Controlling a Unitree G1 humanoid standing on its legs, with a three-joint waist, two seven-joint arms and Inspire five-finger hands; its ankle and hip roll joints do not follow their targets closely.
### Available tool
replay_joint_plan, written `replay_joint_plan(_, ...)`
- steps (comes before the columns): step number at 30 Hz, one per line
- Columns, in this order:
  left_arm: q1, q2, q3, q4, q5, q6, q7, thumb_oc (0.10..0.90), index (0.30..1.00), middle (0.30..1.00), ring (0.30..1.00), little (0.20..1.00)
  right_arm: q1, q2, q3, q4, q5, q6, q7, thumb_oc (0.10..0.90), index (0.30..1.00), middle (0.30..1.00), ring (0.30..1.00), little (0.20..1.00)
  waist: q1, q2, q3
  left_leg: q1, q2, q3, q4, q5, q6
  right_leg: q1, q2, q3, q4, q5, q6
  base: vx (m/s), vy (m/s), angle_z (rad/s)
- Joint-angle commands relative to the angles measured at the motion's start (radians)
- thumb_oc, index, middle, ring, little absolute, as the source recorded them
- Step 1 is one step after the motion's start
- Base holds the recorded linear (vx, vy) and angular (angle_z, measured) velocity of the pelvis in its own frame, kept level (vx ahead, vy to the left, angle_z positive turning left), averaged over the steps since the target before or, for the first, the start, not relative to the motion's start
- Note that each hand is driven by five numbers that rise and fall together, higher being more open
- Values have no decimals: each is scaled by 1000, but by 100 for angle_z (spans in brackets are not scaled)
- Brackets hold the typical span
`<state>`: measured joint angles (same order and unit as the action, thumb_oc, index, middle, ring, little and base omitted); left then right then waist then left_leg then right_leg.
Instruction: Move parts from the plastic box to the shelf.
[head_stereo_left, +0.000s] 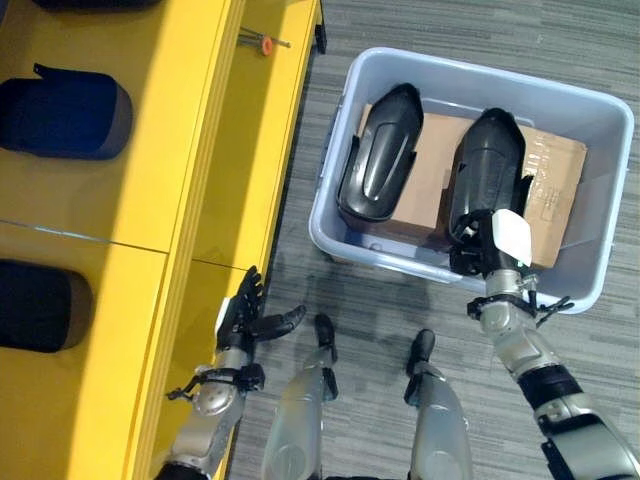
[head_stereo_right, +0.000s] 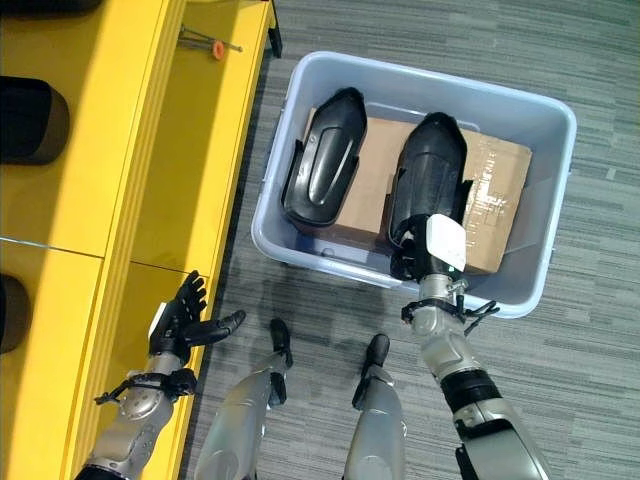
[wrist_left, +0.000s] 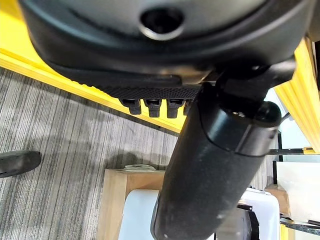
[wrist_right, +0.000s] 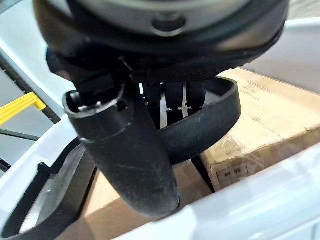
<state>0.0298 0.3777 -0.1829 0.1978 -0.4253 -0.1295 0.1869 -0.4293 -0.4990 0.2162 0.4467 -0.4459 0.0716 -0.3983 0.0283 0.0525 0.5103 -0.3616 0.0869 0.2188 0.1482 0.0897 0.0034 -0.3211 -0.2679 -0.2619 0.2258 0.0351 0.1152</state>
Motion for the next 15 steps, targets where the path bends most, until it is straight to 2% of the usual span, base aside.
replay_joint_plan(1, 38, 67, 37, -53, 13, -64, -11, 900, 1000, 1000, 1000, 1000, 53, -1, -13, -65, -3, -35, 6, 400, 300, 300, 300, 300, 5, -64, -94, -2, 135, -41, 77, -59, -118, 96, -110, -1, -114, 96, 86, 32, -21, -3)
replay_joint_plan(2, 38, 67, 36, -53, 13, -64, -11, 900, 1000, 1000, 1000, 1000, 54, -1, -13, -65, -3, -35, 7, 400, 300, 300, 300, 300, 5, -64, -94, -1, 135, -41, 77, -59, -118, 97, -109, -1, -114, 96, 86, 49, -36, -1)
replay_joint_plan(5, 63, 65, 67, -38, 17, -55, -25, 900, 1000, 1000, 1000, 1000, 105, -43, -70, -182, -42, -56, 12, 400, 300, 300, 300, 300, 2, -88, -138, 41, 145, -43, 64, -60, -121, 134, -97, 0, -126, 85, 87, 61, -45, -1)
replay_joint_plan(8, 64, 65, 66, -39, 17, -55, -25, 900, 1000, 1000, 1000, 1000, 109, -43, -72, -185, -43, -55, 14, 400, 300, 300, 300, 300, 3, -88, -138, 43, 145, -43, 62, -60, -121, 136, -97, 0, -127, 85, 87, 18, -12, -1)
replay_joint_plan(11, 93, 65, 97, -21, 51, -37, -47, 900, 1000, 1000, 1000, 1000, 147, -81, -117, -345, -41, -115, 51, 400, 300, 300, 300, 300, 0, -120, -220, 117, 154, -30, 20, -49, -123, 194, -79, 3, -163, 86, 91, 78, -51, -3)
replay_joint_plan(13, 93, 65, 97, -21, 51, -37, -47, 900, 1000, 1000, 1000, 1000, 147, -81, -117, -345, -41, -115, 51, 400, 300, 300, 300, 300, 0, -120, -221, 118, 154, -30, 19, -48, -123, 193, -80, 3, -164, 86, 91, 43, -18, -17)
replay_joint_plan(14, 108, 58, 115, -8, 58, -28, -57, 900, 1000, 1000, 1000, 1000, 165, -91, -137, -407, -45, -135, 68, 400, 300, 300, 300, 300, -1, -128, -273, 164, 156, -20, -20, -40, -127, 225, -69, 0, -182, 87, 96, 64, -23, -17)
replay_joint_plan(15, 109, 58, 114, -9, 58, -28, -57, 900, 1000, 1000, 1000, 1000, 167, -90, -138, -409, -45, -135, 69, 400, 300, 300, 300, 300, 0, -129, -273, 167, 155, -19, -25, -37, -127, 226, -70, 0, -184, 88, 96, 130, -31, -8)
